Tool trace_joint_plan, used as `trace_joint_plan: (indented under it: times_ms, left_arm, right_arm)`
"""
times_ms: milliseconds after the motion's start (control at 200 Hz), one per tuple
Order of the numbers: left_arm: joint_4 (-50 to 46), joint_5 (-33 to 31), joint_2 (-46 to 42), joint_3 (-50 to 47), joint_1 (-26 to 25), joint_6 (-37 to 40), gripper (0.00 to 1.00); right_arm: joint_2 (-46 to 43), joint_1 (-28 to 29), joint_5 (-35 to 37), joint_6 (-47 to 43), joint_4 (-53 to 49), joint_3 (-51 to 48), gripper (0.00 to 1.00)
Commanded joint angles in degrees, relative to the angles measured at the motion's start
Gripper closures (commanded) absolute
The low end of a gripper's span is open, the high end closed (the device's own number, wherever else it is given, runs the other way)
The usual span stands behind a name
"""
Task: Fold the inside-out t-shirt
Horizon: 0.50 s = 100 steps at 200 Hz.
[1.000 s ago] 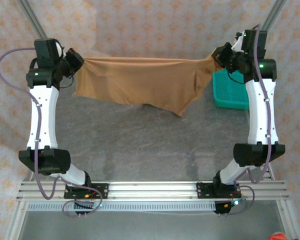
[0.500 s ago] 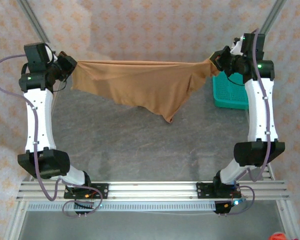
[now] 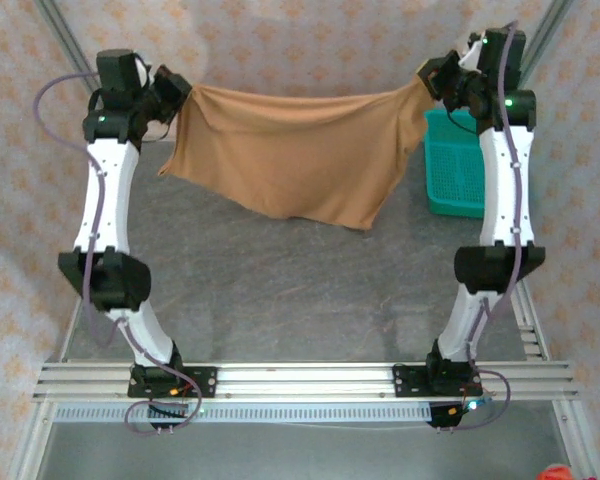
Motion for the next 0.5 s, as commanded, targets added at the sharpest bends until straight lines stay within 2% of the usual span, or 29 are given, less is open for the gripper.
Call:
trace_joint_plan:
  times_ms: [0,85,140,215,285,330,390,495]
  left_arm:
    - [2.9,1.5,7.6,16.6,0.4,-5.1,1.00]
    - [0.7,3.2,14.5,32.4,0.7,-6.7,1.00]
    - [0.1,4.2,17.0,39.1,1.1,-7.2,1.00]
    - [-0.7,6.7,16.6,39.8,1.6,-6.2,1.00]
    - [-6.6,7.9,14.3,37.2,1.3,0.3,1.00]
    - [-10.9,8.3,11.6,32.6,1.0,5.6,1.00]
    - [-13.4,8.4,5.9,20.7,0.4,11.5,1.00]
    - [-3.0,7.0,-10.7,-16.2,0.5,14.7,1.00]
  right_arm:
    - [4.0,-1.0,0.5,2.2,5.4,11.5,1.00]
    - [3.1,-1.7,-0.3,2.9,10.6,11.1,1.00]
    - [2.0,-1.7,-0.8,1.6,11.3,11.0,1.00]
    - [-0.1,-1.7,-2.7,-0.7,9.2,9.7,1.00]
    - [-3.1,-0.4,-4.1,-4.4,5.8,5.2,1.00]
    - [-6.2,1.3,-4.0,-7.8,3.6,-0.8,1.00]
    - [-12.0,3.9,-3.4,-10.8,4.5,-13.4,1.00]
    - [-26.0,9.0,-2.2,-9.5,18.4,-44.0,1.00]
